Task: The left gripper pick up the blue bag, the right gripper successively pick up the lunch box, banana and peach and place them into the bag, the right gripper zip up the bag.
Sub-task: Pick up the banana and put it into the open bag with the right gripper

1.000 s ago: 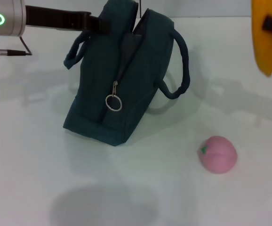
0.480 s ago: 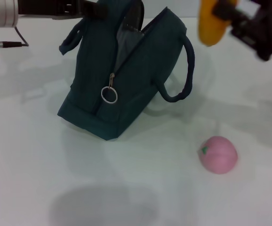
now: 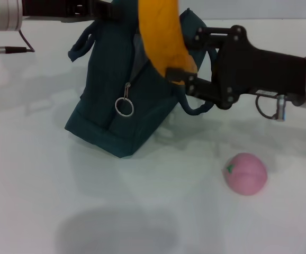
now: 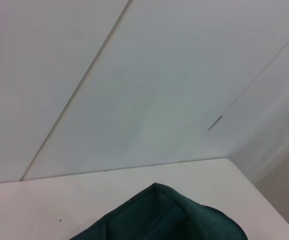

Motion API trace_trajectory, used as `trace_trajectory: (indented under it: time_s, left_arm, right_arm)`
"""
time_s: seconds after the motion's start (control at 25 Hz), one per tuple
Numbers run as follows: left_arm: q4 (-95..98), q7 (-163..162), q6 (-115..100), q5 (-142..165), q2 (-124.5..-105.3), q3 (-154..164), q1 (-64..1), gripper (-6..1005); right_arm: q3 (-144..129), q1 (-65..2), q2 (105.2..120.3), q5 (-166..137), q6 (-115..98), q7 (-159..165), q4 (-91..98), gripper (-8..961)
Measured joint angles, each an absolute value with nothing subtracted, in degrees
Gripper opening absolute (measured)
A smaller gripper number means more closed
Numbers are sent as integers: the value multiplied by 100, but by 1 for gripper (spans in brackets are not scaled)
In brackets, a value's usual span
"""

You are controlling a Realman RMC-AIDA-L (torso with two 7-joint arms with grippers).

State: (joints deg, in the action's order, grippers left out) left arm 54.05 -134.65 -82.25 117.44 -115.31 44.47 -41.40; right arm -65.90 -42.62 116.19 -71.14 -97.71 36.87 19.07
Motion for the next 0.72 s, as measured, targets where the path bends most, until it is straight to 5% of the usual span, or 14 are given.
trace_trajectory:
  time_s: [0.72]
  left_arm:
    - [5387, -13461, -8231, 11729, -11587, 4446, -4069, 55]
  right_arm:
    - [-7657, -4321, 11618, -6277, -8758, 2231, 2358, 438]
